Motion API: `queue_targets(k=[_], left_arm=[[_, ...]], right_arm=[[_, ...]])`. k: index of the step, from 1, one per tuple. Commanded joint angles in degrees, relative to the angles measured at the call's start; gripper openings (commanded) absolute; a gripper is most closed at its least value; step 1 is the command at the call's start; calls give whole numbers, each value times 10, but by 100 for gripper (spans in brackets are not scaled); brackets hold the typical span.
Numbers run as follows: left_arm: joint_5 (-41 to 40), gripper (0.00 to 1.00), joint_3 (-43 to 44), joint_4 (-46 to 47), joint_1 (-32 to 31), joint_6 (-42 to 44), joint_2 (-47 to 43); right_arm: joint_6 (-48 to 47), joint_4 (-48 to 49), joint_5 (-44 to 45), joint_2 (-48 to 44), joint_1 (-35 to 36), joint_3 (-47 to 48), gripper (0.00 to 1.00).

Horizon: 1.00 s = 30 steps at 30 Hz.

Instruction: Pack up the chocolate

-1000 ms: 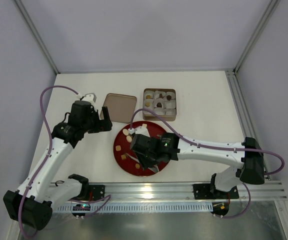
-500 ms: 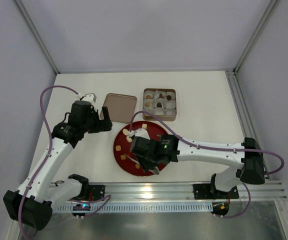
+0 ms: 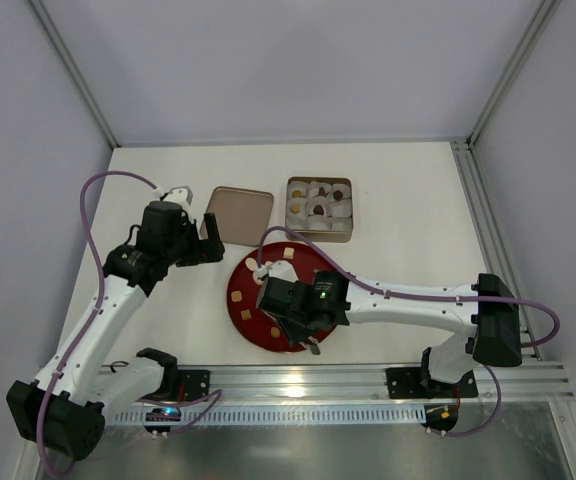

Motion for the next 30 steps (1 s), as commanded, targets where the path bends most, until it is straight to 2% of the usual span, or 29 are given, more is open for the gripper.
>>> queue_targets(k=[1,15,30], left_arm=[[1,100,5,4,-2,-2,0],[1,100,6,4,-1,-2,-3],[2,100,5,4,-1,-2,-4]], right_arm=[[1,-7,18,0,4,20,36],[-3,-18,38,-6,4,35,34],[-12,-29,45,-62,-26,37,32]])
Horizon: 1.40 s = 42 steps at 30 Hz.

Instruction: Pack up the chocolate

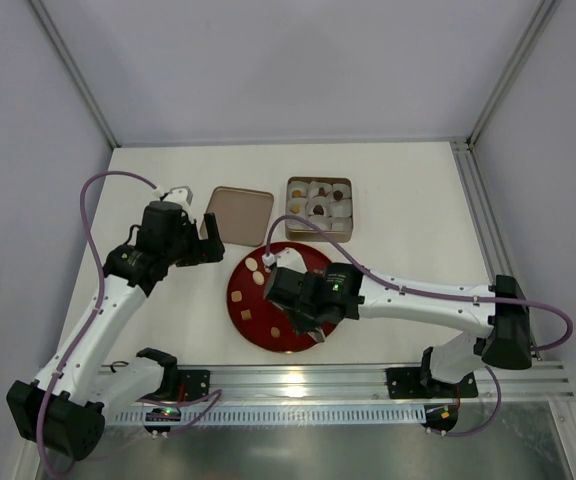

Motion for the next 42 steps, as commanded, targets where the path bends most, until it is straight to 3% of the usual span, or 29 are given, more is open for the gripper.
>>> queue_targets(k=[1,12,23,31,42], left_arm=[[2,100,5,4,-2,-2,-4],[2,100,4,4,-1,-2,-3],[4,100,5,3,-1,-1,-1],[7,100,5,4,-2,0,0],[6,100,5,4,-1,0,1]], right_arm=[[-8,-2,11,-44,-15,20,32],[-48,13,-16,-95,-89,1,32],[-137,57,-43,-105,-275,17,32],[-184,93,-79,-51,-414,52,32],[-203,112,-78,29,-470,77,32]])
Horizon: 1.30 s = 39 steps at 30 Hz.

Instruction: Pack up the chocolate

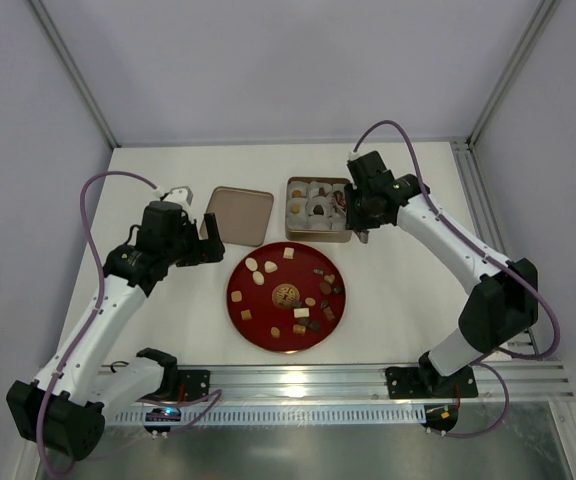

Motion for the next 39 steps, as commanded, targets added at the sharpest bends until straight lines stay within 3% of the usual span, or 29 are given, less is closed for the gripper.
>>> queue_targets(k=[1,29,32,39], left_arm=[[5,100,4,4,-2,0,2],[3,100,4,4,-1,1,2],[4,100,4,5,-1,0,2],[5,100,5,4,-1,0,3]], right_arm=[[-14,27,-1,4,-9,22,32],[-18,39,21,22,-14,-15,33],[-18,39,20,21,-14,-13,39],[-18,33,18,16,-15,-7,41]])
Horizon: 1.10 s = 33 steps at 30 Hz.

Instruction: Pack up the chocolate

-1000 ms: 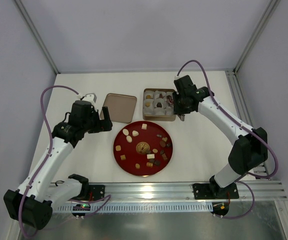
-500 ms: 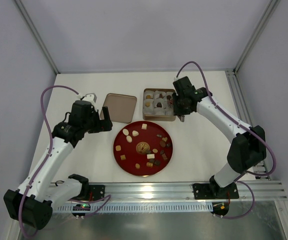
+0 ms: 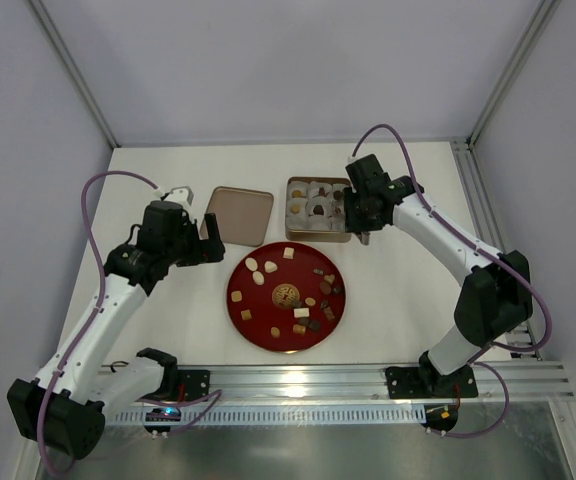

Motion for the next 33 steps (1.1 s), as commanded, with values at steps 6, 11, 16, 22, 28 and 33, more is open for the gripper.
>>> queue_targets(k=[6,11,16,22,28,33], left_arm=[[6,100,5,4,-2,0,0],[3,100,5,3,-1,1,-1],[2,100,4,4,-1,1,-6],[2,100,4,5,-1,3,-8],[5,100,3,5,-2,2,-12],[3,100,0,4,-2,1,-20]], right_arm=[[-12,3,3,-42,-21,47,41],[-20,7,-36,-45,-92,80,41],[-24,40,-42,-12,-182,79,44],[-34,89,-24,39,-225,73,52],[-43,114,-8,97,-243,64,58],[-46,125,-6,128,-245,50,59]])
